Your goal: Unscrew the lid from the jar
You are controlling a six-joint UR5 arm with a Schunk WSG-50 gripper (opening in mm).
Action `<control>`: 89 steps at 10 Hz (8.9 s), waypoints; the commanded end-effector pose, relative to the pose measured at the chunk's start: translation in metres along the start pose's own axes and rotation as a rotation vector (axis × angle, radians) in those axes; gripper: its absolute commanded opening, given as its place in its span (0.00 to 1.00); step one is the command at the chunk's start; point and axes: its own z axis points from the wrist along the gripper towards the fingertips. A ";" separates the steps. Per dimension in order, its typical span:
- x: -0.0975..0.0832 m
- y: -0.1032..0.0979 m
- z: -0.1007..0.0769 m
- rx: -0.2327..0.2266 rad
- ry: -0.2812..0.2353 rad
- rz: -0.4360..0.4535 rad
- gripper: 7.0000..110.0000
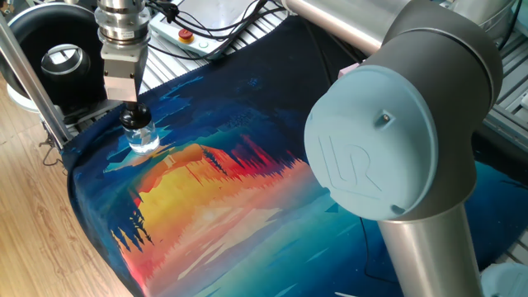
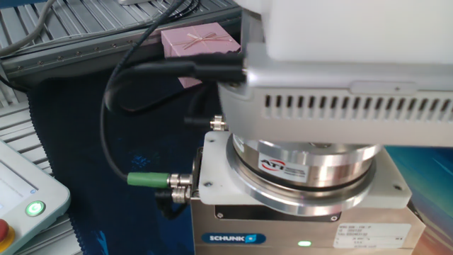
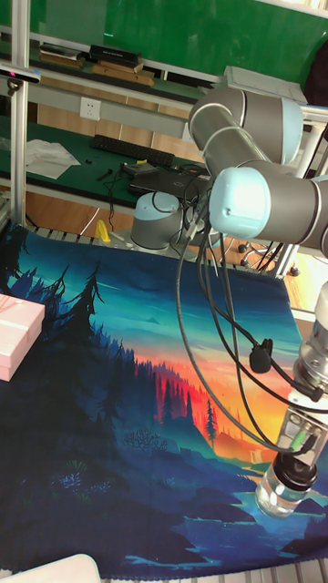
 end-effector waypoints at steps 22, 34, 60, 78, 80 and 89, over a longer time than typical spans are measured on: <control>0.009 -0.011 0.002 0.046 0.057 -0.544 0.15; 0.084 -0.048 -0.052 0.057 0.108 0.286 0.15; -0.025 0.000 -0.028 0.042 0.033 0.458 0.36; -0.009 0.012 -0.008 0.055 0.068 0.471 0.36; -0.010 0.010 -0.009 0.064 0.076 0.475 0.36; -0.010 0.007 -0.004 0.067 0.072 0.476 0.15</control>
